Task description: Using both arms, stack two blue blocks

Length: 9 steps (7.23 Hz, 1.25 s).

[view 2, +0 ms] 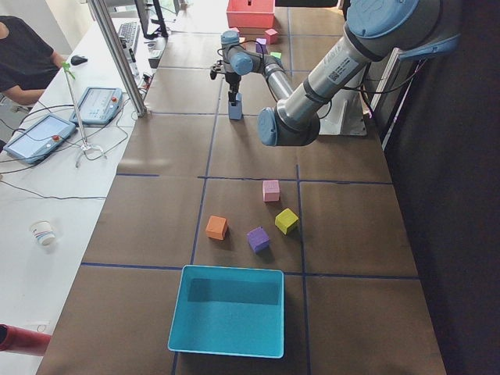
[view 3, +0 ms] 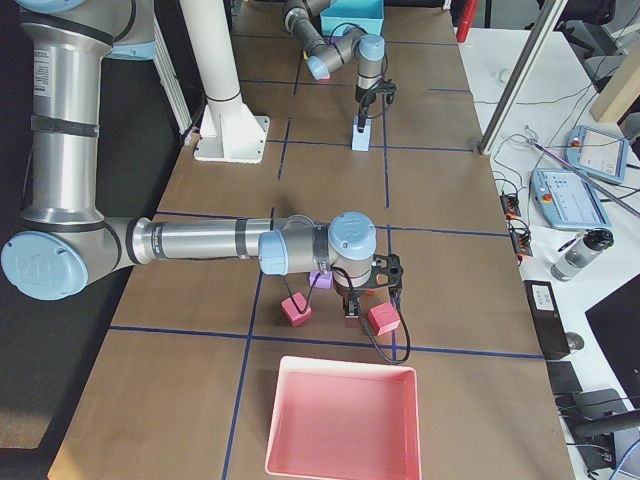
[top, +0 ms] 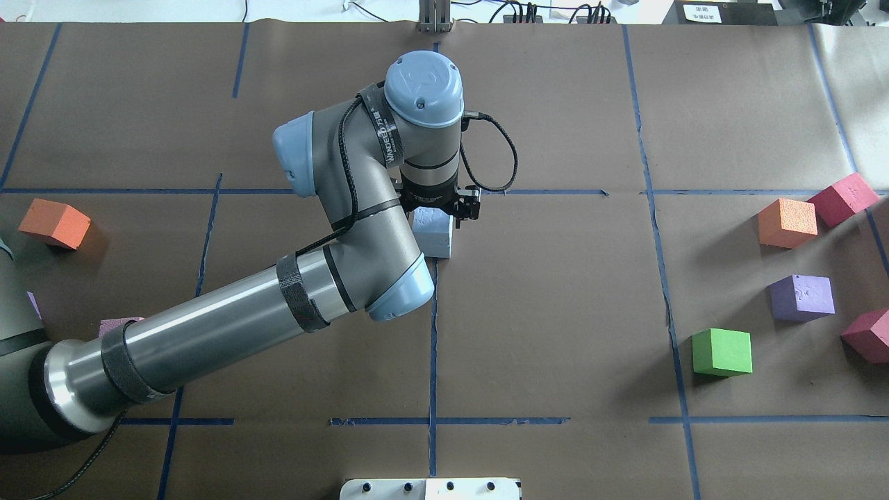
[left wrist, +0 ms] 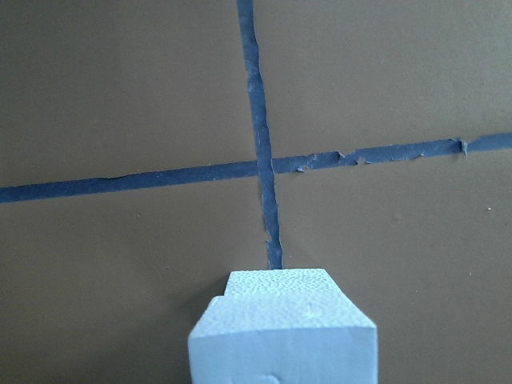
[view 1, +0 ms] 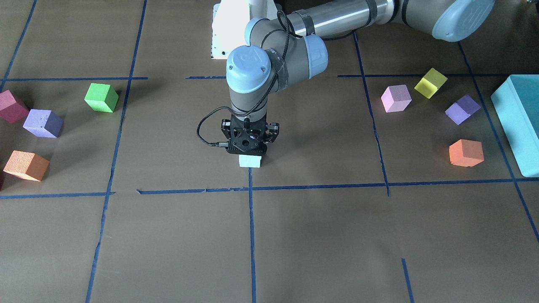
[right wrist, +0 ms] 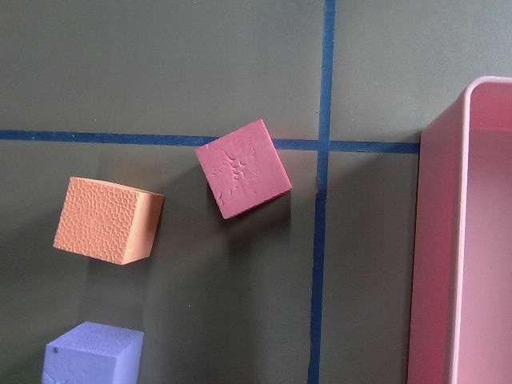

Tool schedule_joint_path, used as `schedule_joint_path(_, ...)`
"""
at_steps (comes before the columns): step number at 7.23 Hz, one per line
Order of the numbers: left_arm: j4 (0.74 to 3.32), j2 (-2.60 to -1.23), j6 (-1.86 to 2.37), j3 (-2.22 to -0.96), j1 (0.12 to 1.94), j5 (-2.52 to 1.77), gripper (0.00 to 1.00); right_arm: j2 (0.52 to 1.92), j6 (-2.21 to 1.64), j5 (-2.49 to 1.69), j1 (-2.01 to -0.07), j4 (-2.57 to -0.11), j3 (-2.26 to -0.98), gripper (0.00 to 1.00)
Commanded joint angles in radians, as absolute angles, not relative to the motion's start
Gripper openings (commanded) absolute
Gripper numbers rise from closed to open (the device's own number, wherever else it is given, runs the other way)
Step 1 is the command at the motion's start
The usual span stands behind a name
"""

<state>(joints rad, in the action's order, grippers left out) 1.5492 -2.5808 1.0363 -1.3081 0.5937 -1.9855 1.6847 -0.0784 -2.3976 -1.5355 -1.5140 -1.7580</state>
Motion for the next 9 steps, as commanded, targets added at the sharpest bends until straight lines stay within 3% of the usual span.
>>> schedule_joint_path(1, 1.555, -2.576, 1.065, -1.316, 0.592, -1.985, 1.0, 1.684, -0.078, -2.398, -1.536, -1.514, -1.758, 1.0)
schedule_joint_path(3, 1.542, -2.574, 1.065, -1.375, 0.598, -1.99, 1.0, 1.684, -0.078, -2.398, -1.536, -1.514, -1.758, 1.0)
schedule_joint_path(7, 1.251, -2.516, 1.052, -1.702, 0.661, -2.042, 1.0, 1.687, -0.072, -2.399, -1.54, -1.514, -1.756, 1.0)
schedule_joint_path(9, 1.186, -2.301, 0.94, -1.958, 0.734, -2.045, 1.0, 1.707, -0.01, -2.399, -1.569, -1.516, -1.724, 1.0)
